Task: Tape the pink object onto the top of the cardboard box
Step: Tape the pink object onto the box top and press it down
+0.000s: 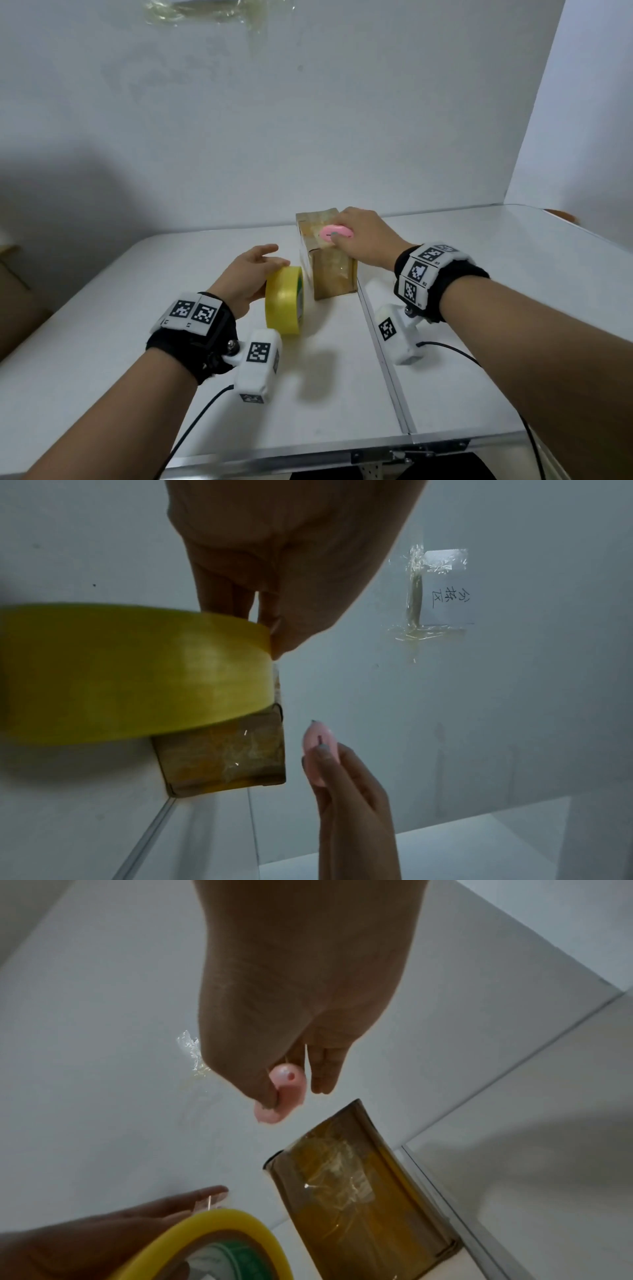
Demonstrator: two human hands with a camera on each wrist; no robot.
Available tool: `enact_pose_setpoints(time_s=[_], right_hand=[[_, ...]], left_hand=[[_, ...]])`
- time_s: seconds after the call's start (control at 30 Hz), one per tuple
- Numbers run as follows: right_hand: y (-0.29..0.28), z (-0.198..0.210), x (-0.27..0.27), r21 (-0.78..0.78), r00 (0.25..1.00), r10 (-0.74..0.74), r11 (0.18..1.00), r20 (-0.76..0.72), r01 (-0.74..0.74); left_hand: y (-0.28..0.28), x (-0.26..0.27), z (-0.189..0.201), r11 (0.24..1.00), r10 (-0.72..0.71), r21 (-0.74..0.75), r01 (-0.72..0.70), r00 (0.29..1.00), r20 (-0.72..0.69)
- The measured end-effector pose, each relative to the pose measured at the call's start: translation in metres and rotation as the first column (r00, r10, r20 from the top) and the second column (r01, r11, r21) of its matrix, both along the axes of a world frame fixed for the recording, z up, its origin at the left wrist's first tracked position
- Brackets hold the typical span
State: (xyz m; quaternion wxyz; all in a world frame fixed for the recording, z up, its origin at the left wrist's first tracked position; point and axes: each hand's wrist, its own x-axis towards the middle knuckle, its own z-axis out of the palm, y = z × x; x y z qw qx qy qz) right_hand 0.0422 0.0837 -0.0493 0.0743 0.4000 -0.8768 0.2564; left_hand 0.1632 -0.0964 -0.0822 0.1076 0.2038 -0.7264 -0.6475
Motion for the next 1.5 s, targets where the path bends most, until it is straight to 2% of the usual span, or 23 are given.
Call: enact_pose_setpoints(time_s=[0.1, 0.33, 0.6, 0.83, 0.9, 1.0, 1.07, 1.13, 1.2, 1.27, 1.33, 1.43, 1.5], right_hand=[[-0.002, 0.004, -0.008, -0.126, 0.998, -0.055, 0.99, 0.003, 0.055], [-0.019, -0.001, -0.017, -0.09, 0.986, -0.114, 0.988, 0.117, 0.125], [-0.033, -0.019, -0.035, -0.172, 0.956, -0.134, 0.968, 0.259, 0.182], [-0.04, -0.026, -0.037, -0.143, 0.97, -0.094, 0.981, 0.226, 0.128], [-0.037, -0.026, -0.037, -0.106, 0.967, -0.122, 0.983, 0.222, 0.149], [-0.022, -0.027, -0.03, -0.092, 0.953, -0.102, 0.987, 0.284, 0.133], [-0.013, -0.03, -0.025, -0.115, 0.954, -0.053, 0.989, 0.295, 0.091], [-0.006, -0.034, -0.021, -0.135, 0.96, -0.019, 0.989, 0.28, 0.059], [-0.004, -0.04, -0.024, -0.137, 0.968, 0.006, 0.99, 0.251, 0.03], [-0.002, -0.048, -0.029, -0.108, 0.974, 0.024, 0.994, 0.227, 0.0], [0.0, -0.055, -0.033, -0.079, 0.976, 0.026, 0.997, 0.218, -0.009], [0.003, -0.06, -0.038, -0.101, 0.975, 0.029, 0.995, 0.221, -0.007], [0.004, -0.062, -0.04, -0.13, 0.979, 0.043, 0.991, 0.201, -0.016]], left_hand=[[-0.004, -0.004, -0.002, 0.999, 0.031, -0.038, -0.032, 0.999, -0.024], [-0.017, -0.012, -0.007, 0.986, 0.13, -0.096, -0.135, 0.99, -0.054], [-0.022, -0.019, -0.004, 0.978, 0.091, -0.188, -0.092, 0.996, -0.018], [-0.029, -0.026, -0.005, 0.973, 0.094, -0.213, -0.086, 0.995, 0.028], [-0.037, -0.029, 0.0, 0.959, 0.122, -0.259, -0.114, 0.992, 0.014], [-0.041, -0.035, 0.014, 0.87, 0.191, -0.466, -0.164, 0.982, 0.011], [-0.032, -0.039, 0.021, 0.768, 0.192, -0.632, -0.1, 0.978, 0.078], [-0.014, -0.044, 0.023, 0.705, 0.164, -0.709, 0.003, 0.972, 0.167], [0.004, -0.05, 0.02, 0.699, 0.117, -0.712, 0.068, 0.971, 0.207], [0.017, -0.056, 0.017, 0.661, 0.088, -0.738, 0.136, 0.962, 0.257], [0.023, -0.056, 0.019, 0.584, 0.08, -0.775, 0.241, 0.933, 0.35], [0.025, -0.061, 0.022, 0.536, 0.092, -0.792, 0.292, 0.913, 0.398], [0.023, -0.065, 0.021, 0.534, 0.095, -0.789, 0.305, 0.905, 0.414]])
